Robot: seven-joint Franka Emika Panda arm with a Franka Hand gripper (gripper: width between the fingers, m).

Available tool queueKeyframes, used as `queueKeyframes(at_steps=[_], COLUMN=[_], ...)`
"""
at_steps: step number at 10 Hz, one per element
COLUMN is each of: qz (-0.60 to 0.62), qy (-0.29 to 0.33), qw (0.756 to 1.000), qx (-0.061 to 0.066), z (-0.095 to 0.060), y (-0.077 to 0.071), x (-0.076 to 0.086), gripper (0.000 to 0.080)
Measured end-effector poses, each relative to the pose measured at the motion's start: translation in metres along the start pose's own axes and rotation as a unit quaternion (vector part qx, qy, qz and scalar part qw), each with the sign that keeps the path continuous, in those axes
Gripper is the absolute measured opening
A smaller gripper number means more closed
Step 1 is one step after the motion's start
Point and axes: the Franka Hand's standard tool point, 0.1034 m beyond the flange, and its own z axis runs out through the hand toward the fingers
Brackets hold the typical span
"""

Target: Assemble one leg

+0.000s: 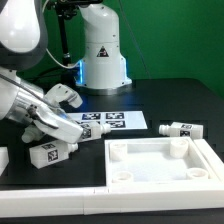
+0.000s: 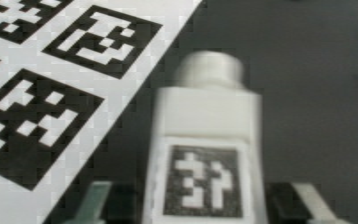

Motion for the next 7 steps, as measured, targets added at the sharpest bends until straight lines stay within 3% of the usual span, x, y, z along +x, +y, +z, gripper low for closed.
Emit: queueKeyframes(at_steps=[1, 5, 6, 7], qz=[-0.002, -0.066, -0.081, -0.087], qy=[0.0, 0.03, 0.075, 0.111], qw=[1.0, 0.997, 0.994, 0.99], qx=[-0.003, -0.032, -0.025, -0.021], z=[0.001, 0.006, 0.003, 0.004], y=[-0.003, -0.074, -0.086, -0.086], x=[-0.003, -0.085, -0.085, -0.085], gripper=[0.0284, 0.0284, 0.0284, 0.0284])
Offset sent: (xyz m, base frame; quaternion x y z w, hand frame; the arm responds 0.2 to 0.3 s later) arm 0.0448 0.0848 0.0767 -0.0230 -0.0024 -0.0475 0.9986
